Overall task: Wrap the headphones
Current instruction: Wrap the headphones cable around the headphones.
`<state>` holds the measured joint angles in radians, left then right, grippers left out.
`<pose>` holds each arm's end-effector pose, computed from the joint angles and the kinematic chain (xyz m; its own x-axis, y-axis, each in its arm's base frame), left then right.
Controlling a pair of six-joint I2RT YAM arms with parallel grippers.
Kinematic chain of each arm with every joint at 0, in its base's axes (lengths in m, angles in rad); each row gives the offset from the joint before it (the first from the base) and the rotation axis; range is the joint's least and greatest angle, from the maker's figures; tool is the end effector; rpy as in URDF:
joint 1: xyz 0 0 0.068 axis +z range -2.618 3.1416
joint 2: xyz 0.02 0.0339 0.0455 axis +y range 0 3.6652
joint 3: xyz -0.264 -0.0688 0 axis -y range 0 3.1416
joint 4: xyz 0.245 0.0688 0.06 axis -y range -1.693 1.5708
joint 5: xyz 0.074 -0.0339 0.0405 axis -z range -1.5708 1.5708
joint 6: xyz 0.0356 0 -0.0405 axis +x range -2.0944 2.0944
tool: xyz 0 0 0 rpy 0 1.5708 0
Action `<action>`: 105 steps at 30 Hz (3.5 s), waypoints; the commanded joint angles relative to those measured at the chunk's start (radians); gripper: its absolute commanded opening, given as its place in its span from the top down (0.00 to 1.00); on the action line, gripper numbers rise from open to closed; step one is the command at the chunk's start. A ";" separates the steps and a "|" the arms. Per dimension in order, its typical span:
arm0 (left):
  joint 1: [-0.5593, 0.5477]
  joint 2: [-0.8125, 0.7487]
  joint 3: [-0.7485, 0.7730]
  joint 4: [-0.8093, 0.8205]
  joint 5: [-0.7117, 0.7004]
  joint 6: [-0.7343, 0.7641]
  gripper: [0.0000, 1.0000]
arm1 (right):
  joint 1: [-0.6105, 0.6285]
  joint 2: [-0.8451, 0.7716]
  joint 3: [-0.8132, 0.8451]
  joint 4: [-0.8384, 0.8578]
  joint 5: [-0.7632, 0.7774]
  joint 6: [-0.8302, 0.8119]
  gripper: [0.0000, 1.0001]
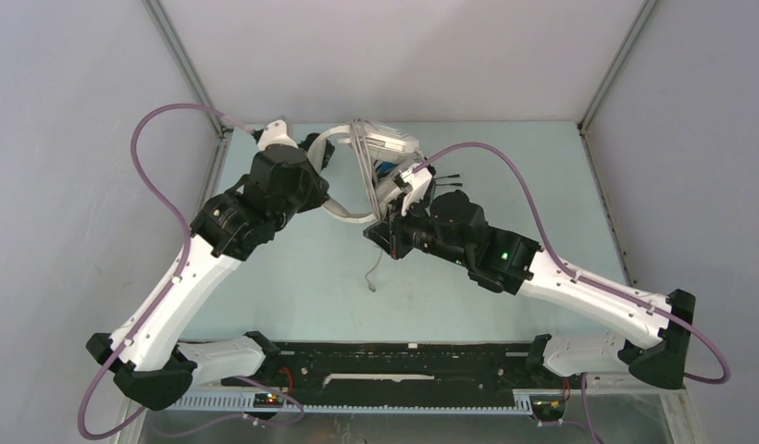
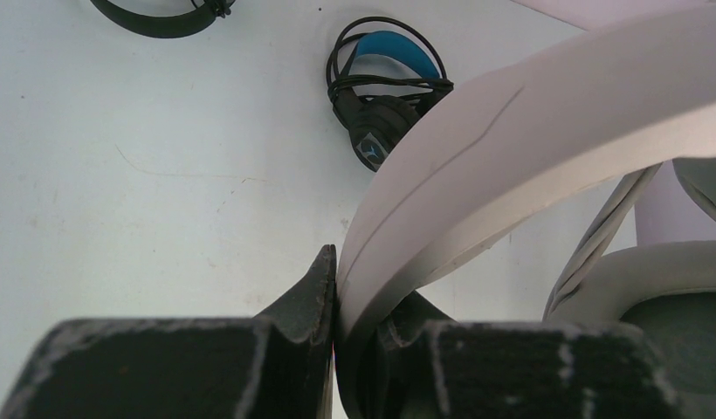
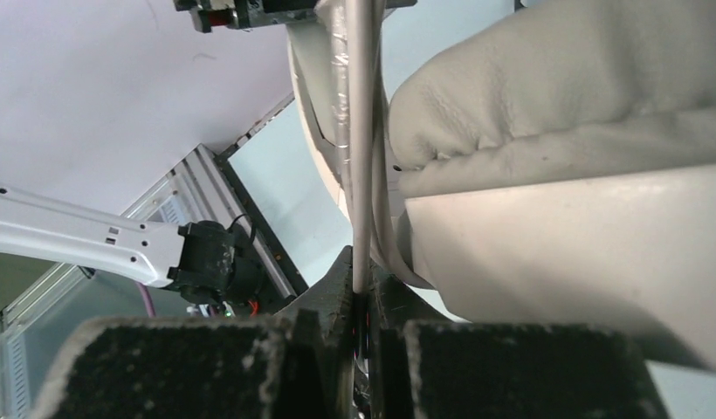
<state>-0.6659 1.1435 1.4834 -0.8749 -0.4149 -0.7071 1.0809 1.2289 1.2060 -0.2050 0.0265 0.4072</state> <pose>0.1766 -0.1205 0.4377 -0.4949 -0.3672 -0.7875 -0.0380 0.9146 -0.4026 0.1347 0.2506 0.3918 -0.4421 0.0122 -0.8969 -0.7567 0.5318 0.3803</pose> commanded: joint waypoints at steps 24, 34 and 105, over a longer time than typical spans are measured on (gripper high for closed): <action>0.002 -0.034 0.144 0.114 0.143 -0.066 1.00 | 0.003 -0.130 -0.264 0.354 0.064 -0.152 0.76; 0.003 -0.058 0.135 0.123 0.177 -0.087 1.00 | 0.004 -0.119 -0.367 0.522 0.055 -0.152 0.72; 0.003 -0.036 0.195 0.124 0.251 -0.092 1.00 | 0.015 0.180 -0.875 1.301 0.011 -0.326 0.83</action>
<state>-0.6605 1.1339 1.6138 -0.8551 -0.1974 -0.7521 1.0901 1.3968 0.3351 0.9993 0.0166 0.0990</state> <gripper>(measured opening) 0.168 0.258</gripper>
